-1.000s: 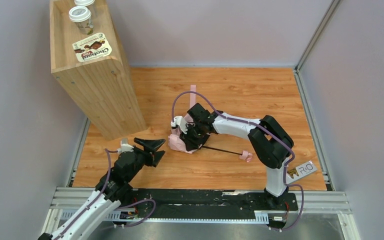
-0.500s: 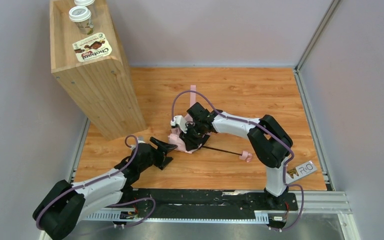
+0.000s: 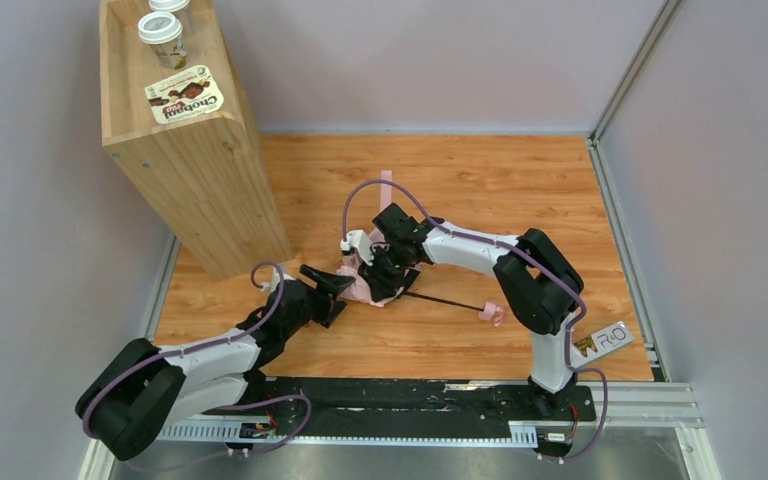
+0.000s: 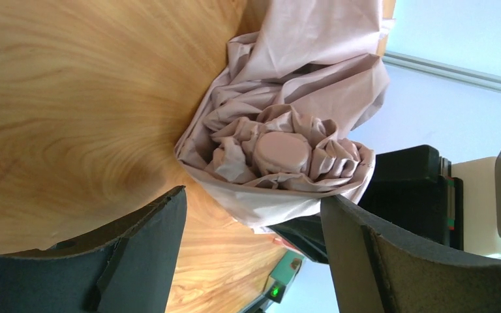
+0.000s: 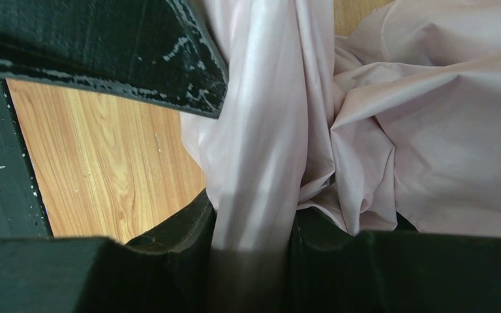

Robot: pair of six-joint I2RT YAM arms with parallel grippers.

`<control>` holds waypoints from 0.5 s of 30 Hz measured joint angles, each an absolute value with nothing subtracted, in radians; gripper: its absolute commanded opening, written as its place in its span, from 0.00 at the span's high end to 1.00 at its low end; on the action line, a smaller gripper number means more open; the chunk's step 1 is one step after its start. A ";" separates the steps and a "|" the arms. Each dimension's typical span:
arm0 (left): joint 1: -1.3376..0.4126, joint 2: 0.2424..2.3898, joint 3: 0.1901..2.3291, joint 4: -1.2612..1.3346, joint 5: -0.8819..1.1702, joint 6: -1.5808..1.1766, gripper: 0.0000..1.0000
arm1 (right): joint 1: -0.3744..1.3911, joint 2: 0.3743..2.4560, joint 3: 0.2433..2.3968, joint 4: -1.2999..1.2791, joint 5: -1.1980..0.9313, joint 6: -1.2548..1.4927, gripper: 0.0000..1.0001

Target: Put away the umbrella

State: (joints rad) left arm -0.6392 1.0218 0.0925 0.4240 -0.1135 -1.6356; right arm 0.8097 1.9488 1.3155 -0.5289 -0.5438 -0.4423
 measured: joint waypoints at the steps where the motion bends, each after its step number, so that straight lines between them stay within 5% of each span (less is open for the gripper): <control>1: -0.639 1.044 0.100 0.441 -0.114 -1.636 0.18 | 0.809 1.950 1.318 -0.532 -0.544 -0.442 1.00; 15: -0.643 1.137 0.105 0.613 -0.135 -1.627 0.18 | 0.806 1.962 1.342 -0.564 -0.551 -0.443 1.00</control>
State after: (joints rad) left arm -0.6434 1.1366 0.1051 0.6128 -0.1349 -1.6268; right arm 0.8062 1.9621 1.3422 -0.5636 -0.5507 -0.4435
